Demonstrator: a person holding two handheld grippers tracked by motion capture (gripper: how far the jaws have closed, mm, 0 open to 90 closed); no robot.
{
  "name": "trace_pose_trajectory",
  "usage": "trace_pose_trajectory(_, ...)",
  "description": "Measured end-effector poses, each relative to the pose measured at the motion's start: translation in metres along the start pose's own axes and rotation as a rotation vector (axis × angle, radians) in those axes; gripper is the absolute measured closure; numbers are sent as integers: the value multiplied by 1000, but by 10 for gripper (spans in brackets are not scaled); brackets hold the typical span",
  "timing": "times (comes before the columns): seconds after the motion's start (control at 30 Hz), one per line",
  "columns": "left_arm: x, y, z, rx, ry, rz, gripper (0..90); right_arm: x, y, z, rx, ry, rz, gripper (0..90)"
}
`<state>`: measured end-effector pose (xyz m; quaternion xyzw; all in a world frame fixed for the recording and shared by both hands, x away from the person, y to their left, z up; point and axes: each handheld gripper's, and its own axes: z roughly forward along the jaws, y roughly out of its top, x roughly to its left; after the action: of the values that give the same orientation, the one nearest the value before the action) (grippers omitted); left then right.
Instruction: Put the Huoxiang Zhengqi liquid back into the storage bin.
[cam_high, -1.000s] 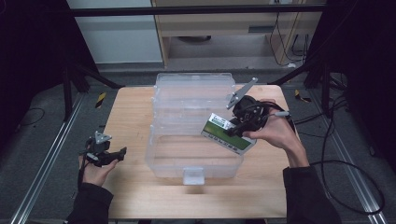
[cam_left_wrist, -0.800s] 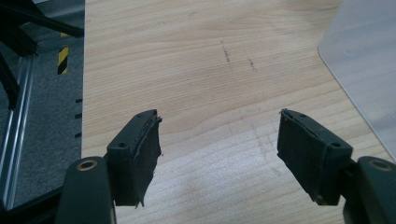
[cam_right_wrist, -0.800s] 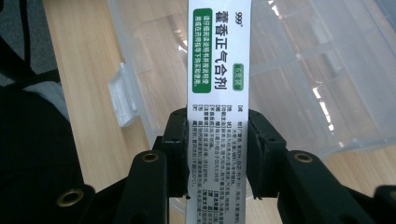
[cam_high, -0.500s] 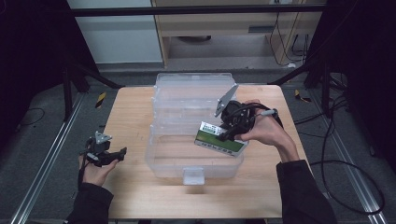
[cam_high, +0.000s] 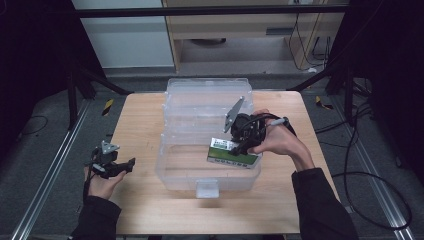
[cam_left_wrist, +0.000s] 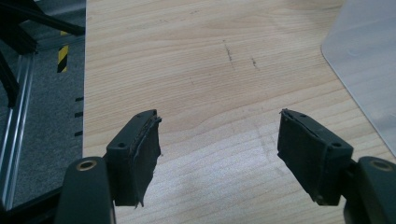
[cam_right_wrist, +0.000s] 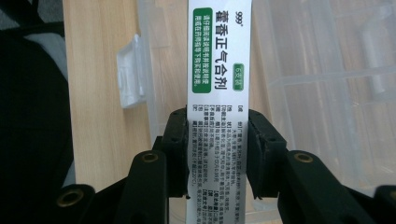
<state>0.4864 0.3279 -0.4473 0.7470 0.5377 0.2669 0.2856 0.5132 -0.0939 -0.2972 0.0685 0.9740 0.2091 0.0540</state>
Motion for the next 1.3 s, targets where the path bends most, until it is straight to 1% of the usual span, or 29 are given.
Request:
trace_pose_trajectory(0.07,0,0,0,0,1,-1,290,1,0,3,14,7,-19,647)
trace_pose_trajectory(0.13,0,0,0,0,0,0,291,2,0,5,29,11,-25,646)
trace_pose_trajectory(0.23,0,0,-1,-3,-2,0,291,2,-2,9,28,25,-35,646)
trace_pose_trajectory(0.33,-1,0,0,-1,-3,1,291,3,-5,13,36,26,-39,646)
trace_pose_trajectory(0.4,-1,0,1,2,-3,4,290,3,-6,15,51,26,-46,646)
trace_pose_trajectory(0.5,-2,0,2,5,-4,4,291,3,-8,19,62,37,-56,646)
trace_pose_trajectory(0.53,-2,0,2,5,-4,4,291,3,-8,21,67,37,-64,646)
trace_pose_trajectory(0.6,-2,0,2,6,-4,5,291,3,-8,23,83,31,-65,646)
trace_pose_trajectory(0.73,-1,0,2,5,-5,2,291,2,-7,27,93,39,-77,646)
trace_pose_trajectory(0.9,-1,-1,2,7,-6,2,291,4,-7,33,111,50,-113,646)
trace_pose_trajectory(1.0,-1,-1,3,7,-6,3,290,4,-6,36,121,58,-118,645)
trace_pose_trajectory(1.03,-1,-1,3,7,-6,2,291,4,-6,37,122,56,-128,645)
trace_pose_trajectory(1.23,-1,-1,3,8,-7,1,290,5,-6,42,131,62,-138,644)
trace_pose_trajectory(1.27,-1,-1,3,8,-5,2,290,6,-7,42,135,62,-133,644)
trace_pose_trajectory(1.3,-1,-1,3,9,-6,2,290,6,-7,42,136,64,-140,644)
